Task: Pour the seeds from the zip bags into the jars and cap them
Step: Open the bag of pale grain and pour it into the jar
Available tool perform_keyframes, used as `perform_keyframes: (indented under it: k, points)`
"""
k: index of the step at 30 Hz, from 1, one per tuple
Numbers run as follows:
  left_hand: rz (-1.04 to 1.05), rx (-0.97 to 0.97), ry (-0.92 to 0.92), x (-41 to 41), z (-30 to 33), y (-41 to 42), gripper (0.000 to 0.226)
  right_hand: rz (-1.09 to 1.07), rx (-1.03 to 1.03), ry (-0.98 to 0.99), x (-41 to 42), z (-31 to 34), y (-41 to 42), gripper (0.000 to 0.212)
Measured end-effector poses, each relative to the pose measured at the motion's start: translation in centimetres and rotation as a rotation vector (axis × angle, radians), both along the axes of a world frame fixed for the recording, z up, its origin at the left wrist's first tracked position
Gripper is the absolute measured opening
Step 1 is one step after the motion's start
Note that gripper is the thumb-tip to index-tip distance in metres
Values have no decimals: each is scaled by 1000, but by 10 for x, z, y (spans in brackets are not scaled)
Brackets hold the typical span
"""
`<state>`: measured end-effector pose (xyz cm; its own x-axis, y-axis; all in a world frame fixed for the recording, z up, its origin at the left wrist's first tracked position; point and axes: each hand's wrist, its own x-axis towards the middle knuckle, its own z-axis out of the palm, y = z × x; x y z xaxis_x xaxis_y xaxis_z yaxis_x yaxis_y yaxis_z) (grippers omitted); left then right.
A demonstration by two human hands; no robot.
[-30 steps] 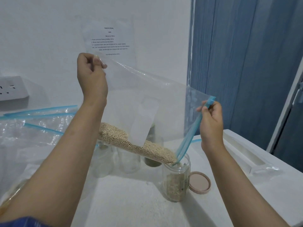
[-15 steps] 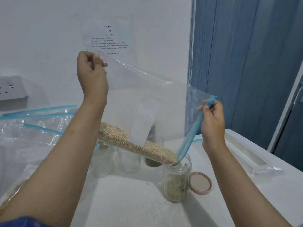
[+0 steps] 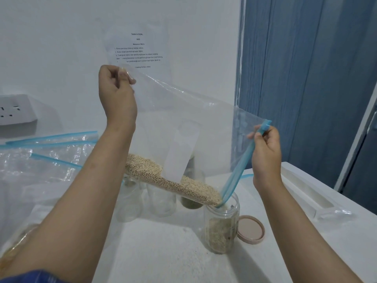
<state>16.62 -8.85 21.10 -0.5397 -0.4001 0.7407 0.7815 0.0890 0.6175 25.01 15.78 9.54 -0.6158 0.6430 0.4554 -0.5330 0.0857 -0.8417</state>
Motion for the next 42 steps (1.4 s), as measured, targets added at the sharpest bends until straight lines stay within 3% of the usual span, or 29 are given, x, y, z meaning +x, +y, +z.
perform_keyframes:
  k: [42]
  points:
    - [-11,-25,6,11,4,7,21,-13,9,-65,-2,-1,7,15]
